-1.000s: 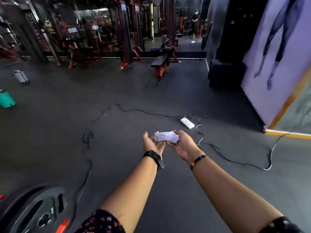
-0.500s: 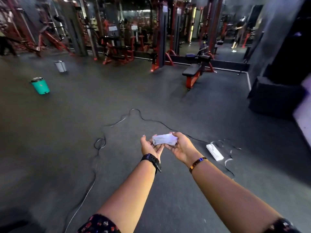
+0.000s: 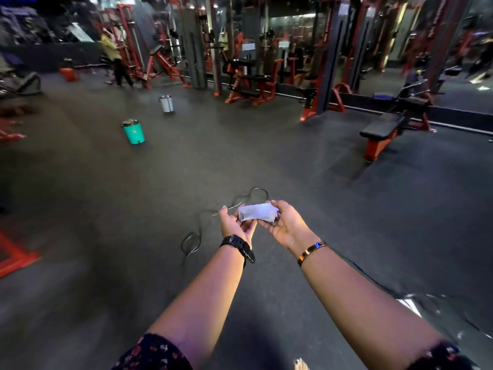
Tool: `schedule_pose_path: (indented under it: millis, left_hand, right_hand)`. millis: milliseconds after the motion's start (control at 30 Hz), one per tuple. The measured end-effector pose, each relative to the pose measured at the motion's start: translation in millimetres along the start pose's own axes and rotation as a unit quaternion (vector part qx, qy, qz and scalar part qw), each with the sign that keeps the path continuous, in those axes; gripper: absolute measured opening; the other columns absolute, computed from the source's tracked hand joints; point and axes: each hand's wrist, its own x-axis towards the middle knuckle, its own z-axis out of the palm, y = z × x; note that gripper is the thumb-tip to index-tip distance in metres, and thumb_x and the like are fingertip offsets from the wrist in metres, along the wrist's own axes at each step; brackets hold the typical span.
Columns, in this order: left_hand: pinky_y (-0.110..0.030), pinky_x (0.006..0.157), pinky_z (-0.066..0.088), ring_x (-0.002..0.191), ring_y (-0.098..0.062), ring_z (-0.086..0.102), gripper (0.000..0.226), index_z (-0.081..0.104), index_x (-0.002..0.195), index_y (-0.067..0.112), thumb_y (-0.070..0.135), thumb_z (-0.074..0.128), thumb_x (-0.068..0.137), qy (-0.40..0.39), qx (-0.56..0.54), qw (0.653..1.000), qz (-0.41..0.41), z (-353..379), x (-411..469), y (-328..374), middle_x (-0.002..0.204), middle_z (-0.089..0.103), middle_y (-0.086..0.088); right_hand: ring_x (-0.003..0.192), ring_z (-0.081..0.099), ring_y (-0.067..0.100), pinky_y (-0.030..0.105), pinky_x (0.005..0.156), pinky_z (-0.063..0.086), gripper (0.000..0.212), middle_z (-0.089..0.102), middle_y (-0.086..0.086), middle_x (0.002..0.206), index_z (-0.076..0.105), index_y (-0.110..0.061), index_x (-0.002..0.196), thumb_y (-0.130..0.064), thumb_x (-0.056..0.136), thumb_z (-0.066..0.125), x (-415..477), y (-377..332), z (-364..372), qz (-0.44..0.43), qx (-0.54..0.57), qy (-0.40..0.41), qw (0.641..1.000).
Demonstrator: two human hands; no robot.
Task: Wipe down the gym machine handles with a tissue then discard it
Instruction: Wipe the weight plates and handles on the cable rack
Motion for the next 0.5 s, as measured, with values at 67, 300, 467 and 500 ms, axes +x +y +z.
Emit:
schedule_pose_path:
  millis: [67, 300, 467, 500]
  left_hand:
    - [-0.029, 0.066, 0.052, 0.077, -0.019, 0.062, 0.047, 0.062, 0.089, 0.008, 0.047, 0.037, 0.097, 0.006, -0.014, 1.0, 0.022, 22, 41, 8, 0.088, 0.062, -0.008]
    - [-0.029, 0.076, 0.053, 0.078, -0.019, 0.062, 0.049, 0.064, 0.091, 0.007, 0.047, 0.036, 0.098, 0.052, -0.046, 0.994, 0.08, 91, 164, 53, 0.087, 0.063, -0.007]
    - [-0.027, 0.072, 0.052, 0.072, -0.018, 0.061, 0.049, 0.065, 0.087, 0.007, 0.047, 0.037, 0.098, 0.092, -0.081, 0.986, 0.11, 114, 239, 94, 0.082, 0.063, -0.006]
    - [-0.026, 0.069, 0.052, 0.071, -0.017, 0.061, 0.049, 0.064, 0.087, 0.008, 0.047, 0.038, 0.098, 0.101, -0.087, 0.984, 0.116, 116, 252, 102, 0.081, 0.062, -0.006]
  right_hand:
    - [0.072, 0.062, 0.021, 0.033, 0.074, 0.054, 0.016, 0.062, 0.011, 0.079, 0.057, -0.006, 0.086, -0.013, 0.096, 0.047, 48, -20, 12, 0.008, -0.008, -0.022, 1.0]
    - [0.075, 0.061, 0.021, 0.033, 0.077, 0.053, 0.014, 0.061, 0.013, 0.084, 0.056, -0.007, 0.087, -0.013, 0.096, 0.047, 193, -85, 68, 0.054, -0.057, -0.082, 0.994]
    - [0.074, 0.059, 0.02, 0.031, 0.076, 0.051, 0.015, 0.059, 0.012, 0.081, 0.054, -0.007, 0.085, -0.011, 0.097, 0.045, 273, -104, 119, 0.079, -0.062, -0.123, 0.987]
    - [0.074, 0.059, 0.02, 0.031, 0.076, 0.051, 0.016, 0.059, 0.012, 0.082, 0.055, -0.007, 0.086, -0.012, 0.097, 0.045, 286, -105, 131, 0.088, -0.068, -0.131, 0.985]
